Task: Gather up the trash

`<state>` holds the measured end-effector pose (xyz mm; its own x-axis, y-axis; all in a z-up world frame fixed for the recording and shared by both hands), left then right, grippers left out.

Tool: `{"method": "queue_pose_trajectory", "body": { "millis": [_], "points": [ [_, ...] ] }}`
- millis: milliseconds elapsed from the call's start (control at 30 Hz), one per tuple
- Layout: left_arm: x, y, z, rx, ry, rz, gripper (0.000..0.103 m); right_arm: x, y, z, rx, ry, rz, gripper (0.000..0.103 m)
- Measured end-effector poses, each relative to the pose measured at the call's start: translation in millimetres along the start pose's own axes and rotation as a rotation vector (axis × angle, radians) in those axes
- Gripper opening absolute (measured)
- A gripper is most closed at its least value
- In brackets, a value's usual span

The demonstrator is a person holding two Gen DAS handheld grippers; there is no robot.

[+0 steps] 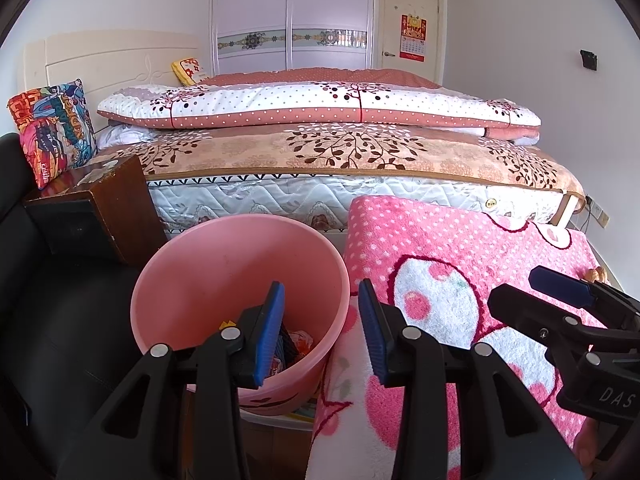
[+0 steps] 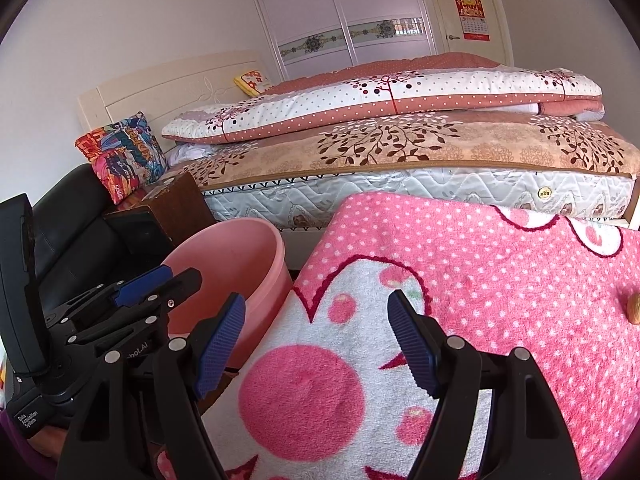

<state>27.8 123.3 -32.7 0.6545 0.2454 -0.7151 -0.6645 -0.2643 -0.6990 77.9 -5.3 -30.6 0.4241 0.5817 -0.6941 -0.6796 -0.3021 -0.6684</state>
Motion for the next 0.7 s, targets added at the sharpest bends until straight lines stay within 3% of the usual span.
{"method": "queue_pose_trajectory", "body": {
  "millis": [467,700],
  "points": [
    [0,-2,1,0.006,-0.020,-0.019,0.039,1,2,-5,0.010,0.004,0.000,0.072],
    [5,-2,-12,0.040,0.025,0.009,0.039,-2,3,-12,0.030,0.013,0.002,0.072]
  ]
}}
Point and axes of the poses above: each gripper's, at about its wrist camera, not at the fingertips, and x roughly the way its jaws point, z to its left, y to its underside, the point moved 7 cm from there along x, roughly the way its jaws point, and after that the axes turned 9 degrees about z, right-handed, at the moved point
